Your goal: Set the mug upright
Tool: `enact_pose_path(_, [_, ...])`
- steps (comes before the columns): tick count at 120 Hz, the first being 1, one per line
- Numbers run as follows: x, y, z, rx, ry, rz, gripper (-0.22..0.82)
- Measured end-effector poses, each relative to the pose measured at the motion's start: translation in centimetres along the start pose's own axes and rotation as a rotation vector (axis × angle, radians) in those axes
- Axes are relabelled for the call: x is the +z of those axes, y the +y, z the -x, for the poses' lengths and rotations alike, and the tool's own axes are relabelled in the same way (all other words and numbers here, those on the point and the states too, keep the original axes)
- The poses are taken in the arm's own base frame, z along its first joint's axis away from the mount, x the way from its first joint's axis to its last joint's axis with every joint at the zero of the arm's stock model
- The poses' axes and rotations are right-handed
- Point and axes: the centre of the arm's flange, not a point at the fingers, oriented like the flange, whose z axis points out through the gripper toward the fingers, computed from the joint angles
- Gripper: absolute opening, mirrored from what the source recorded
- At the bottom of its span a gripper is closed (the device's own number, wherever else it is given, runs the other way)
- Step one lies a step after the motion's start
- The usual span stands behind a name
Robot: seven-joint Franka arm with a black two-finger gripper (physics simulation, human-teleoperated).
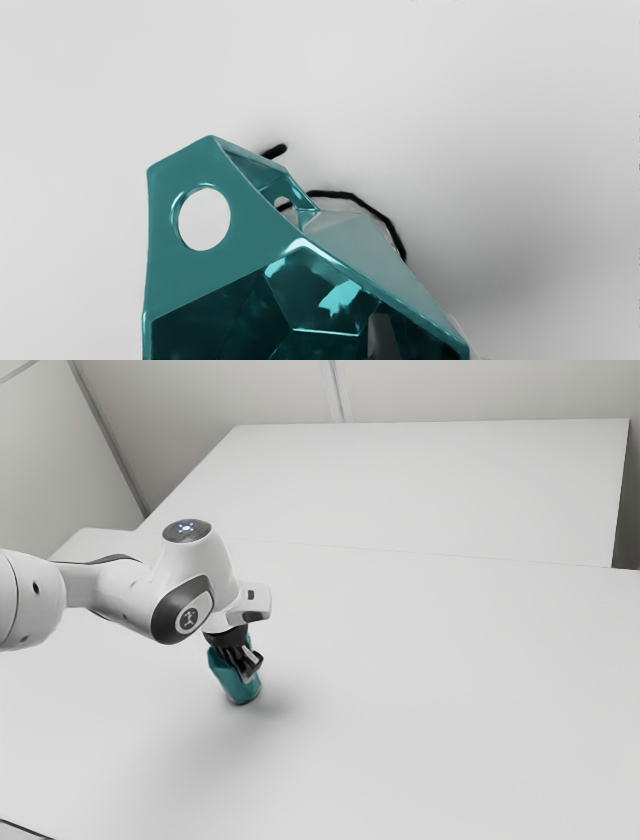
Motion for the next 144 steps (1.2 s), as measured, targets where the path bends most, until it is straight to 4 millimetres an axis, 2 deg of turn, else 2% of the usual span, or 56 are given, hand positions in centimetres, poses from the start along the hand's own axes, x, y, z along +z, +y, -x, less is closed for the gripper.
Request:
enact_pose_path(34, [-0.3,-0.1,0.0,-0.006,0.007,0.0,0.13])
enact_pose_path(60, [-1.9,-0.4,0.1,-0.011,0.032,-0.007,0.22])
enact_pose_path(92, [-6.0,-0.8,-0.3,-0.018,0.102,-0.025,0.27])
enact_pose_path(104, [-9.0,-1.5,-1.7,-0.028,0.14,-0.033,0.28])
enact_pose_path(112, [-11.7,-2.6,-3.2,-0.055,0.164,-0.028,0.32])
enact_pose_path(125, [-16.0,-6.3,-5.7,-0.13,0.172,-0.012,0.42])
enact_pose_path(144, [-19.2,-11.3,-7.9,-0.23,0.11,0.021,0.52])
